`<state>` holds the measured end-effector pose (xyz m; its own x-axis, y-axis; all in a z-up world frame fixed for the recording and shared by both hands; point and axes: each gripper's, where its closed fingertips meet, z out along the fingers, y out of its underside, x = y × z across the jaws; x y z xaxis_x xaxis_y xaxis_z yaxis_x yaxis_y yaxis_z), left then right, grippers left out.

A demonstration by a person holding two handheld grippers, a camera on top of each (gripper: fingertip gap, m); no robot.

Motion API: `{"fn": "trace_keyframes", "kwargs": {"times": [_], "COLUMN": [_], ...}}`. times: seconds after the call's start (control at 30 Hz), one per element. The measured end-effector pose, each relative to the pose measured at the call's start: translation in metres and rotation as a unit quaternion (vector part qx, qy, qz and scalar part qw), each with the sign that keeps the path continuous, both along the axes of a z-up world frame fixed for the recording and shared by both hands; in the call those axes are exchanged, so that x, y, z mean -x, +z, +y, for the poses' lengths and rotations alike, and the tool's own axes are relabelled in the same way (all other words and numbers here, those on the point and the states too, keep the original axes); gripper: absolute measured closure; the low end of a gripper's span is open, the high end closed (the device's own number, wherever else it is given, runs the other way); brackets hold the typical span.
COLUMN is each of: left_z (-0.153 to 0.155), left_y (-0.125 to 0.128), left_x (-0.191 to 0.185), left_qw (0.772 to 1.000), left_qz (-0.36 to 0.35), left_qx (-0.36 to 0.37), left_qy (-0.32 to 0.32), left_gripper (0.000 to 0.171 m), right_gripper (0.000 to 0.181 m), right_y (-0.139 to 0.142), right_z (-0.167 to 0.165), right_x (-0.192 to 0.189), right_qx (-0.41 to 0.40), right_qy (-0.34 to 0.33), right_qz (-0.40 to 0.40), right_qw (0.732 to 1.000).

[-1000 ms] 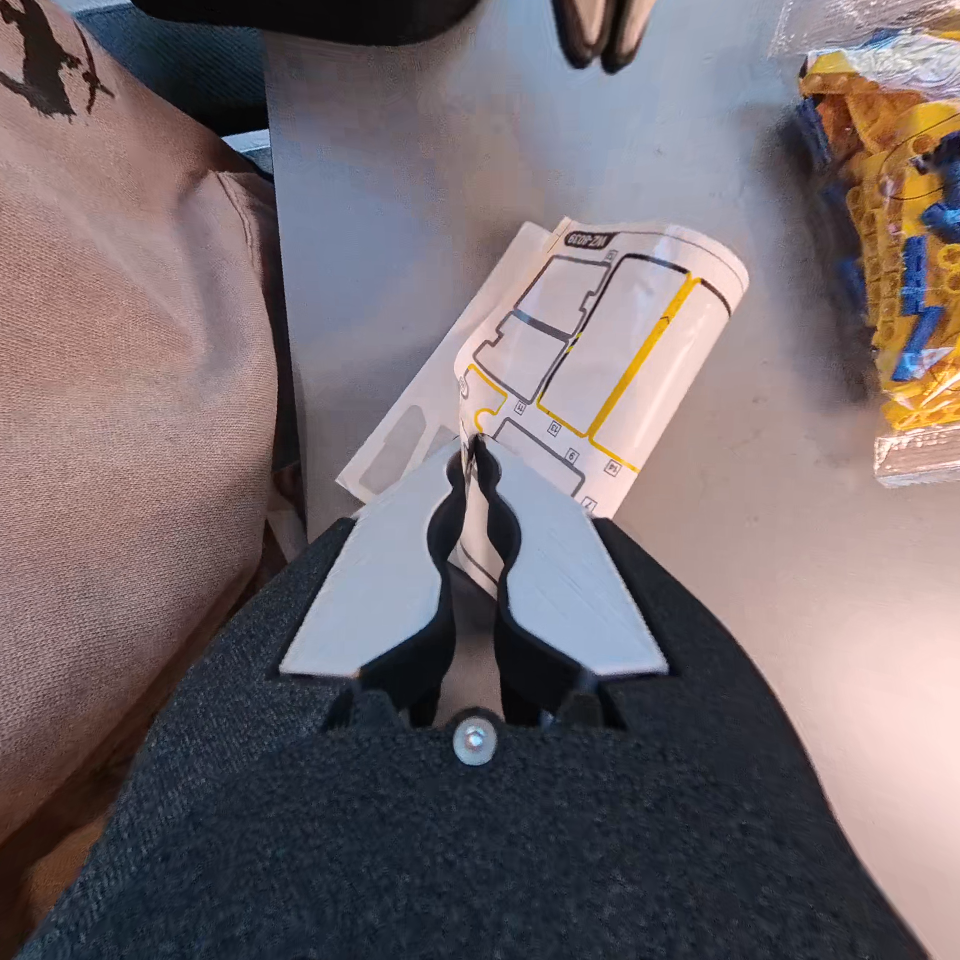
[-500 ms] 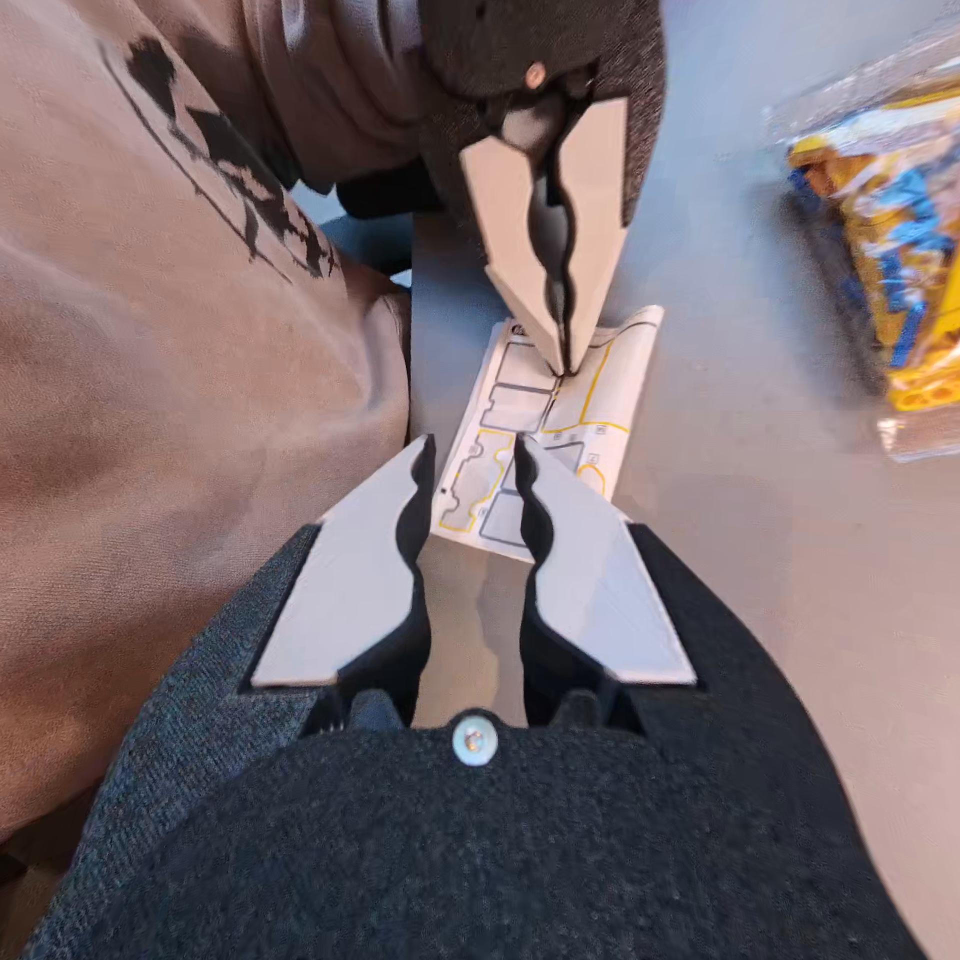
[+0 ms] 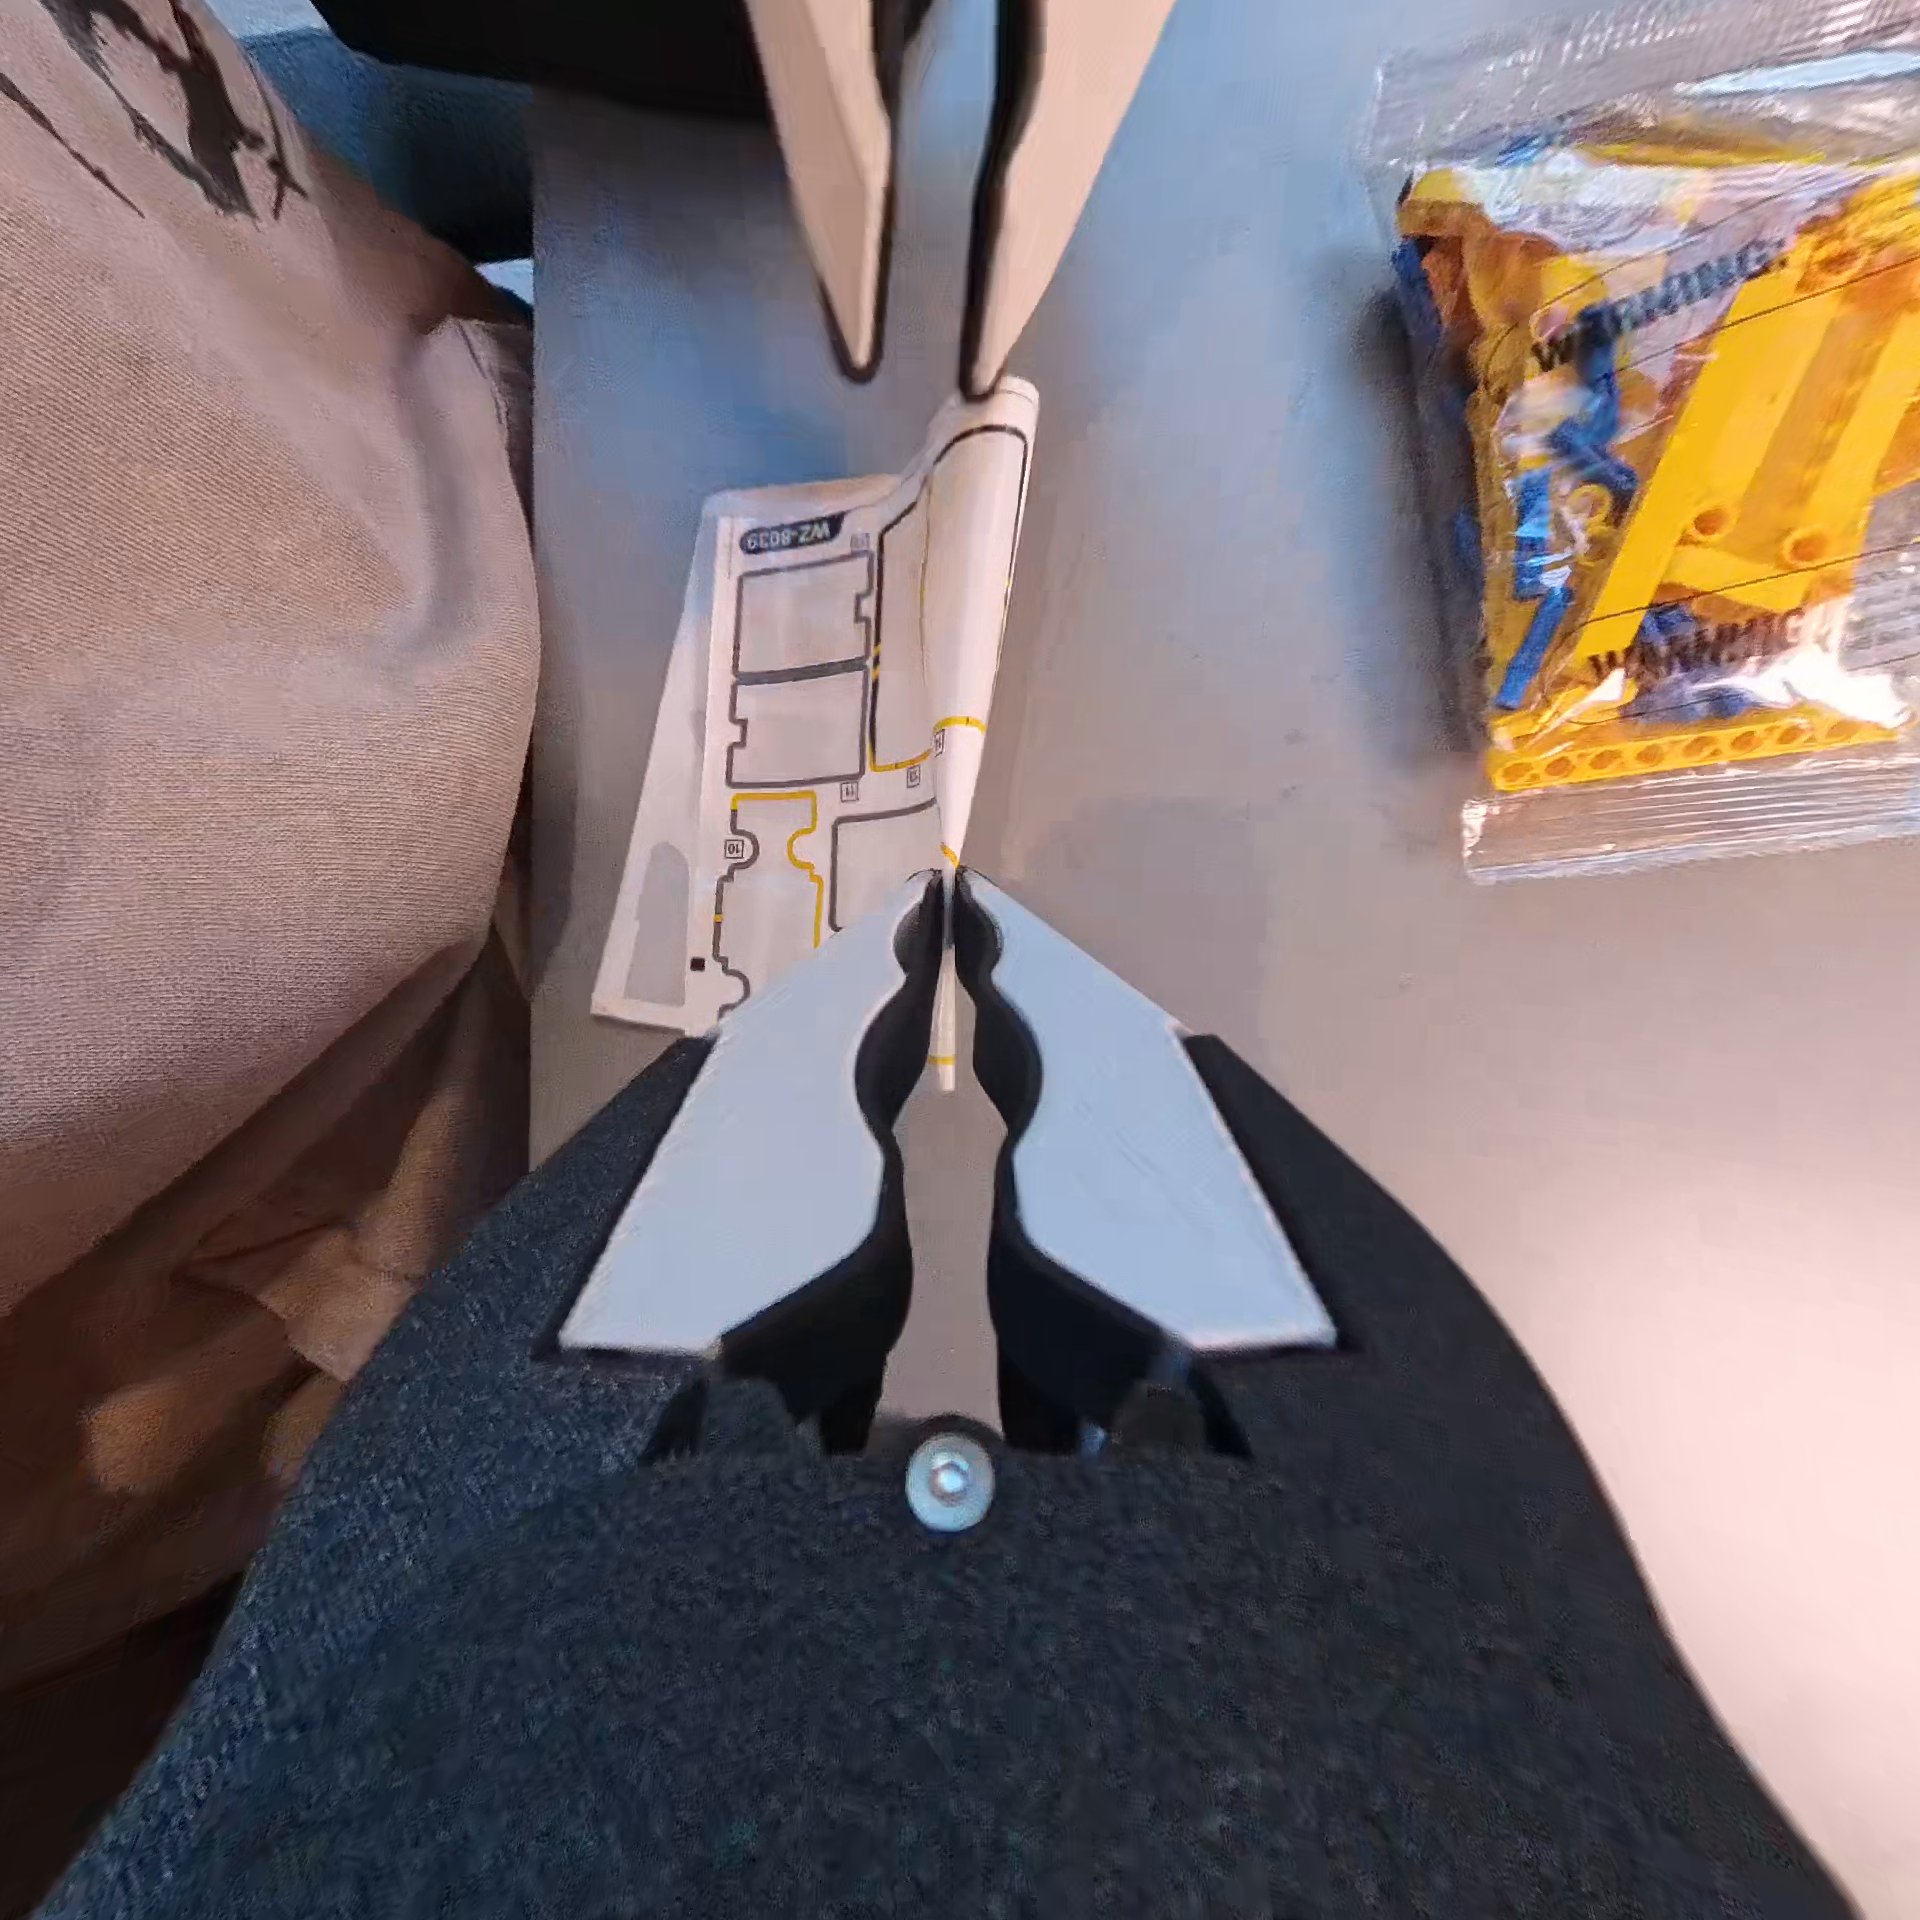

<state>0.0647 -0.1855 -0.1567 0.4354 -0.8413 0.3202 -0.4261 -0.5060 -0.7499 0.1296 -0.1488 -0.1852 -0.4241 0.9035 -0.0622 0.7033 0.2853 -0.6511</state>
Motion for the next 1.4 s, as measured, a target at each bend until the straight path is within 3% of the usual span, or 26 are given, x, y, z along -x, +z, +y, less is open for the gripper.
{"fn": "trace_keyframes", "kwargs": {"times": [0.1,0.17,0.2,0.27,0.37,0.4,0.47,0.57,0.67,0.77,0.83,0.97,1.07,1.17,1.3,1.4], "left_z": [0.025,0.018,0.010,0.007,0.011,0.012,0.010,0.007,0.002,0.003,0.002,0.000,-0.002,-0.008,-0.010,-0.004], "left_y": [0.015,0.013,0.015,0.014,0.009,0.009,0.010,0.014,0.020,0.025,0.030,0.033,0.035,0.032,0.037,0.034], "left_x": [0.019,0.004,-0.007,-0.020,-0.025,-0.026,-0.027,-0.031,-0.037,-0.038,-0.038,-0.035,-0.035,-0.037,-0.039,-0.036], "left_qw": [0.997,0.995,0.992,0.990,0.994,0.996,0.998,0.995,0.982,0.963,0.949,0.940,0.951,0.971,0.983,0.985], "left_qz": [-0.048,-0.083,-0.107,-0.120,-0.096,-0.086,-0.062,-0.036,-0.011,0.029,0.040,0.038,0.004,-0.031,-0.078,-0.065], "left_qx": [-0.002,0.039,0.065,0.079,0.046,0.026,-0.014,-0.090,-0.176,-0.260,-0.307,-0.335,-0.306,-0.232,-0.167,-0.161], "left_qy": [0.066,0.040,0.016,0.002,0.000,0.000,-0.012,-0.035,-0.059,-0.063,-0.064,-0.060,-0.050,-0.048,-0.023,0.005], "left_gripper": [0.140,0.123,0.122,0.127,0.159,0.163,0.170,0.171,0.171,0.171,0.171,0.167,0.154,0.139,0.140,0.152], "right_gripper": [0.181,0.181,0.181,0.181,0.181,0.181,0.173,0.147,0.130,0.145,0.160,0.169,0.172,0.173,0.173,0.174], "right_y": [0.015,0.022,0.025,0.030,0.036,0.037,0.039,0.050,0.066,0.069,0.063,0.063,0.063,0.060,0.057,0.055], "right_z": [0.004,0.005,0.007,0.008,0.012,0.012,0.007,-0.008,-0.016,-0.022,-0.026,-0.024,-0.024,-0.023,-0.016,-0.013], "right_x": [0.003,0.002,0.003,0.003,0.002,0.000,-0.003,-0.005,-0.004,-0.003,-0.004,0.000,0.002,0.004,0.007,0.009], "right_qx": [-0.050,-0.087,-0.106,-0.141,-0.187,-0.190,-0.153,-0.007,0.129,0.181,0.160,0.082,0.022,-0.047,-0.153,-0.206], "right_qy": [0.005,0.013,0.013,0.016,0.016,0.015,0.013,0.003,-0.006,0.001,0.017,0.026,0.031,0.031,0.024,0.021], "right_qz": [0.061,0.089,0.099,0.118,0.139,0.144,0.147,0.144,0.141,0.123,0.113,0.144,0.168,0.186,0.208,0.226], "right_qw": [0.997,0.992,0.989,0.983,0.972,0.971,0.977,0.989,0.982,0.976,0.981,0.986,0.985,0.981,0.966,0.952]}}
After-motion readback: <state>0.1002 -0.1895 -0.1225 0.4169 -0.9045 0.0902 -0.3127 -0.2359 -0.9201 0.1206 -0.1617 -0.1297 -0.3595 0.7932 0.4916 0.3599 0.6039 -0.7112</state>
